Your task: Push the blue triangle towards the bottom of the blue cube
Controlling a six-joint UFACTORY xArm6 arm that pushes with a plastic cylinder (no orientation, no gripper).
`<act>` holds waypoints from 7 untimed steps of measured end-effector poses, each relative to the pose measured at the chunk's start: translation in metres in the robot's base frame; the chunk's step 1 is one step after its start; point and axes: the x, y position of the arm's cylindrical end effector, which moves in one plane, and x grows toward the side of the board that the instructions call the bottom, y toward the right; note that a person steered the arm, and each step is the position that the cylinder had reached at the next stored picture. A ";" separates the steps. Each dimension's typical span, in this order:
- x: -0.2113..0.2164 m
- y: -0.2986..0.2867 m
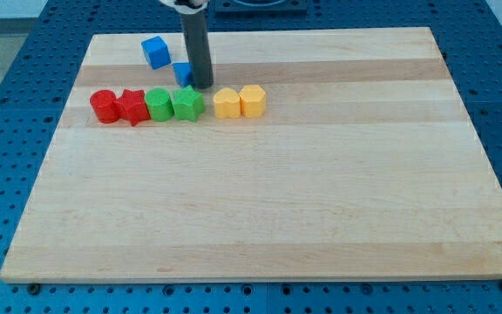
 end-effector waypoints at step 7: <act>0.000 -0.073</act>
